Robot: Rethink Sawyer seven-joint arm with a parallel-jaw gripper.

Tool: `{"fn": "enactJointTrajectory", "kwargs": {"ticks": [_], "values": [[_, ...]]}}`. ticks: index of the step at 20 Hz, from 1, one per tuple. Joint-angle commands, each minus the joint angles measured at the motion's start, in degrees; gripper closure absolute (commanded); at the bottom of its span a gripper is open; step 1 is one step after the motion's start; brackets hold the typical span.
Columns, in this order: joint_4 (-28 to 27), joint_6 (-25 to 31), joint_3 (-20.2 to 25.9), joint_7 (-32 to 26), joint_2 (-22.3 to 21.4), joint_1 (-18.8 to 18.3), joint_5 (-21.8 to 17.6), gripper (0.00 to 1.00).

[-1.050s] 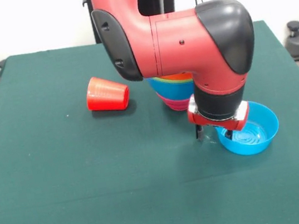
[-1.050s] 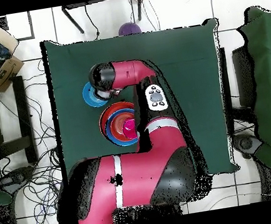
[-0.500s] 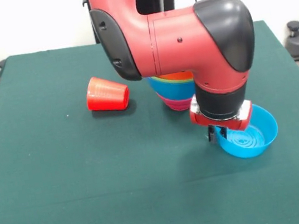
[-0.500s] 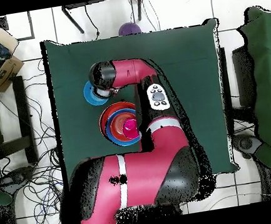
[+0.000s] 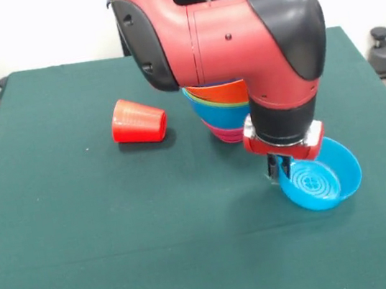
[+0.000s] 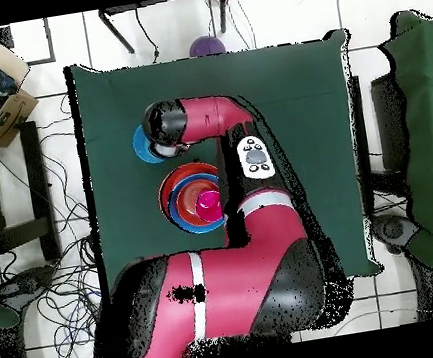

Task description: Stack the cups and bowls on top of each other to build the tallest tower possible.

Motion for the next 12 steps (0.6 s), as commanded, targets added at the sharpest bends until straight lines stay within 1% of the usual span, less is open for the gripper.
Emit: {"fn": "enactJointTrajectory", "kwargs": {"ticks": [1,4,6,10,12], "values": [[6.50,-2.37,1.54,-3.92,-5.70,0.91,-4.14,1.00],[8.03,-3.25,2.53,-4.58,-8.33,0.23,-3.62,1.00],[8.22,-2.72,2.49,-4.15,-10.33,0.34,-3.22,1.00],[7.58,0.54,1.61,-1.90,-14.13,1.21,-1.91,1.00],[7.61,1.55,1.96,-2.24,-15.72,0.94,-1.45,1.00]]}}
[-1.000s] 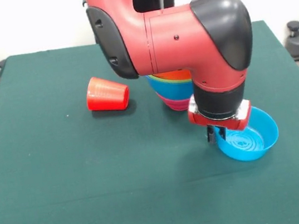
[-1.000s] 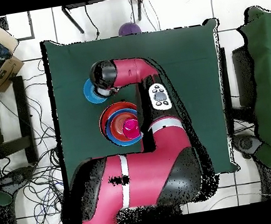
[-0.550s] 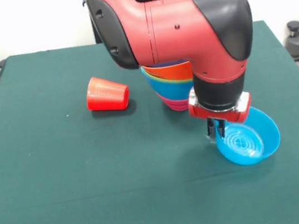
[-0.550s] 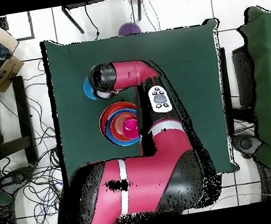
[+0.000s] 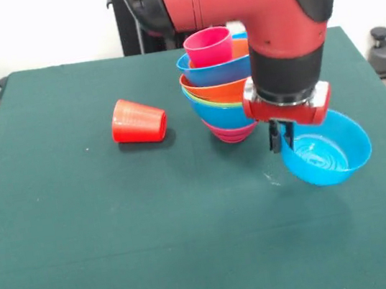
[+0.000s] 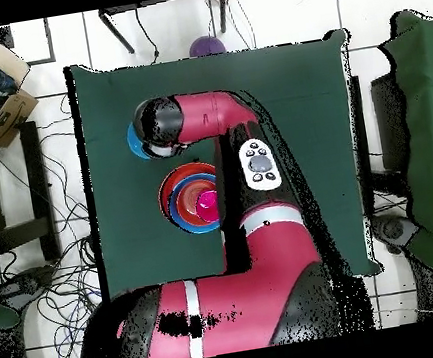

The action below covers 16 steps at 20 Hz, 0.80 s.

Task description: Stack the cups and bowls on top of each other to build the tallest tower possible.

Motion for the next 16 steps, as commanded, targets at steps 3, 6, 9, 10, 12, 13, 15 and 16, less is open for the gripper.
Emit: {"fn": "enactJointTrajectory", "kwargs": {"ticks": [3,6,9,10,12,13,15,16], "values": [[3.25,1.65,1.43,-2.54,-9.01,1.07,-2.15,1.00],[6.22,-0.64,1.46,-2.78,-10.46,0.68,-2.69,1.00],[7.99,-0.71,1.62,-2.82,-12.96,0.55,-2.39,1.00],[7.21,1.94,1.60,-4.04,-14.56,0.45,-2.28,1.00],[6.24,5.80,1.69,-5.47,-16.91,0.21,-1.94,1.00],[6.01,6.88,1.87,-5.93,-17.59,0.03,-1.80,1.00],[4.88,9.17,2.35,-7.41,-18.69,-0.51,-1.71,1.00],[4.19,9.95,2.76,-8.31,-18.95,-0.92,-1.67,1.00]]}}
